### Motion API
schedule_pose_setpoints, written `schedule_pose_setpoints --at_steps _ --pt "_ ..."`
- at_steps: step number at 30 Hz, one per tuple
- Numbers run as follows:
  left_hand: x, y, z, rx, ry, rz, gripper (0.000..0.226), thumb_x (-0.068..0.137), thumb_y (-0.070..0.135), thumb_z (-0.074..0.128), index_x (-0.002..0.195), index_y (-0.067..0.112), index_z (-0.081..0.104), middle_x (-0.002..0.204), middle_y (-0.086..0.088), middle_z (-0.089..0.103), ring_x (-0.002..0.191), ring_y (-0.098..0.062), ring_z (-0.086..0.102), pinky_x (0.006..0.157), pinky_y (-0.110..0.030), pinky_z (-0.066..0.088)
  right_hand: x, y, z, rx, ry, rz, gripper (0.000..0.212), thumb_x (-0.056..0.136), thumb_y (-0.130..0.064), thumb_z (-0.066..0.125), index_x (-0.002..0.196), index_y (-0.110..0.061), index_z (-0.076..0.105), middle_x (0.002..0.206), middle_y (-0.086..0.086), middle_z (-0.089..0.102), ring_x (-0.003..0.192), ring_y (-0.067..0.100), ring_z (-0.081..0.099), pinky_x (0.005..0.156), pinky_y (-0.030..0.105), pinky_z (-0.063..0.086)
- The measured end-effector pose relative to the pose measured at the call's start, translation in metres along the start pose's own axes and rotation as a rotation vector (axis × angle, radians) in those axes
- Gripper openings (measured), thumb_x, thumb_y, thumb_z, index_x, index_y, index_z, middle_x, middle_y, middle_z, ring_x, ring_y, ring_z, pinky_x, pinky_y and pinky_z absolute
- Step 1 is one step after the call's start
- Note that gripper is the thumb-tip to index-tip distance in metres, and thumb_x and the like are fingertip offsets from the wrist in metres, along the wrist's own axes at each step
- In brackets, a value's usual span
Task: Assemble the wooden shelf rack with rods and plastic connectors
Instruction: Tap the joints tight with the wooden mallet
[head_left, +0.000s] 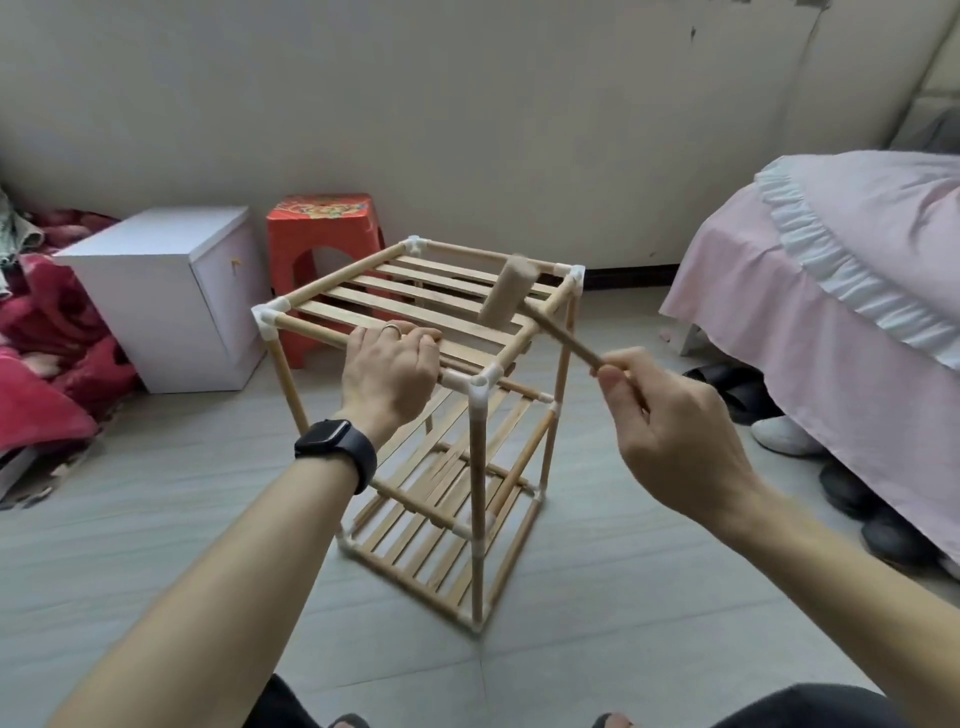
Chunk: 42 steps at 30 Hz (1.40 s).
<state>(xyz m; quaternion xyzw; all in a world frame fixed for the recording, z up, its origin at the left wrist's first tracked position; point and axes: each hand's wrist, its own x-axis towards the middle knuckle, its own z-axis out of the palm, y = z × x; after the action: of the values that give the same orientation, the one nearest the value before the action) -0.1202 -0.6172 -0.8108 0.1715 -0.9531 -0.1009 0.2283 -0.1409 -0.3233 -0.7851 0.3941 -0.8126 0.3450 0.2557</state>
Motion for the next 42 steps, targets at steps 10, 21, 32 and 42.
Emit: schedule_pose_setpoints --at_steps 10,21,32,42 --pt "-0.005 0.017 -0.016 -0.030 -0.117 0.094 0.068 0.103 0.058 0.005 0.112 0.027 0.065 0.122 -0.007 0.062 0.113 -0.026 0.052 0.102 -0.050 0.036 -0.005 0.016 0.010 0.128 -0.085 0.326 0.024 0.108 -0.033 0.040 0.093 -0.027 0.059 0.057 -0.015 0.057 0.048 0.008 0.052 0.044 0.020 0.036" --pt "-0.001 0.089 0.001 0.093 -0.079 0.158 0.015 0.094 0.009 0.051 0.099 0.019 0.041 0.069 0.004 0.051 0.054 -0.015 0.049 0.051 -0.032 0.043 -0.010 0.040 0.081 0.552 -0.258 0.973 0.033 0.108 -0.039 0.031 0.101 -0.018 0.054 0.093 0.005 0.061 0.071 0.015 0.049 0.060 0.031 0.038" --pt "0.083 0.129 -0.033 -0.145 -0.045 -0.170 0.015 0.084 0.024 0.056 0.099 0.022 0.050 0.078 0.000 0.065 0.070 -0.018 0.059 0.054 -0.032 0.035 0.005 0.043 0.098 0.521 -0.169 0.931 0.033 0.109 -0.042 0.025 0.106 -0.019 0.048 0.098 0.003 0.064 0.088 0.015 0.063 0.071 0.033 0.049" --pt "0.072 0.066 -0.010 -0.607 0.028 -0.476 0.021 0.077 0.035 0.070 0.093 0.027 0.059 0.081 0.004 0.070 0.080 -0.017 0.066 0.063 -0.033 0.048 0.010 0.077 0.088 0.279 -0.153 0.850 0.037 0.110 -0.042 0.023 0.109 -0.015 0.048 0.097 0.004 0.060 0.084 0.016 0.060 0.074 0.041 0.053"
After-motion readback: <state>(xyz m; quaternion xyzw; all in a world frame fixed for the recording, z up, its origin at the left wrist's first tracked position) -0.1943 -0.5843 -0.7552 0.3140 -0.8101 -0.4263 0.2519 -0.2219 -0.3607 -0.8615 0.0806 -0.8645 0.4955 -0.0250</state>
